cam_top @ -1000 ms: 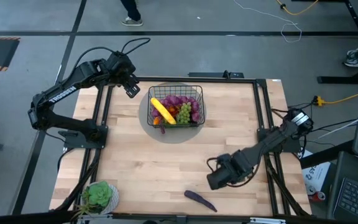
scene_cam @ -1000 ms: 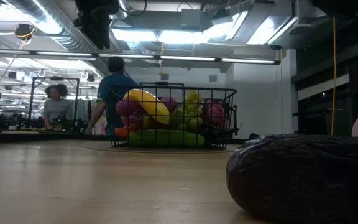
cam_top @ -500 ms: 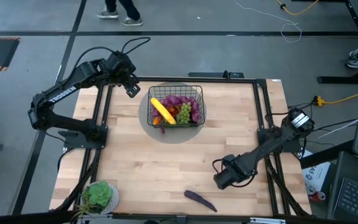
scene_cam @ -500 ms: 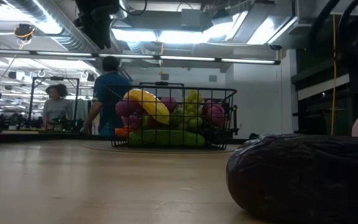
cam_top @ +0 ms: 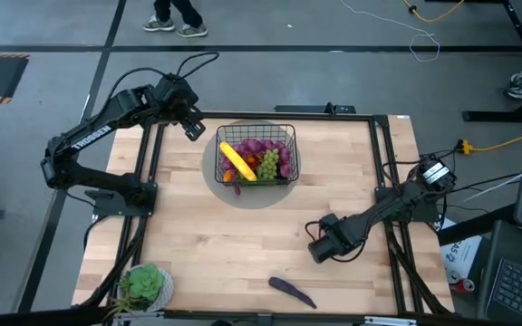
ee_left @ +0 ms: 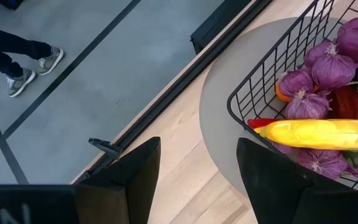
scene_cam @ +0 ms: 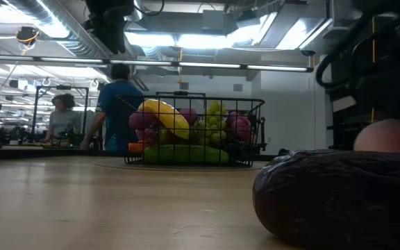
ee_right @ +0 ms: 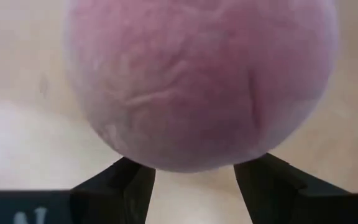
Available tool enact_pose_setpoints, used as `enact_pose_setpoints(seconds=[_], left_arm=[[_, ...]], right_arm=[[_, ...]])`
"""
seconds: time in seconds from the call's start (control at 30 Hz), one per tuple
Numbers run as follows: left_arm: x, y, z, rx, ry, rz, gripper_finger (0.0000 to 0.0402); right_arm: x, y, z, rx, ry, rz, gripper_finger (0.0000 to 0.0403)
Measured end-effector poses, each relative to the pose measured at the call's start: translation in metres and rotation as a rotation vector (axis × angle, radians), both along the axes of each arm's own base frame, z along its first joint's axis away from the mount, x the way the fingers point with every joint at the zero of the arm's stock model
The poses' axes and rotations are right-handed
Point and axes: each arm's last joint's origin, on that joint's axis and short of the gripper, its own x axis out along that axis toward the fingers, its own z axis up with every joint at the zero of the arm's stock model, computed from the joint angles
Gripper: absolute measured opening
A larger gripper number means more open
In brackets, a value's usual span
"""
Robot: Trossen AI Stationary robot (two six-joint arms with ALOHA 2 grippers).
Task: Build produce basket
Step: Put the pink peach into the wire basket
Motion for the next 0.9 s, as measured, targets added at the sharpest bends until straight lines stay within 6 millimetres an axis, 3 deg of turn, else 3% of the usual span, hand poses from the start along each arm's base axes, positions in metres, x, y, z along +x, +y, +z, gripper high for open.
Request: enact_pose_setpoints(seconds=[0.43,0.9], left_arm=[[0.000,0.000,0.000,0.001,-0.001,0.000,0.0208],[0.000,0.000,0.000,0.001,-0.001,0.000,0.0208]], right_arm=[[0.004,-0.042,-0.014,-0.126,0.009,-0.053,0.0208],[0.008,-0.066,-0.015,-0.250,0.013,-0.007,0.0208]])
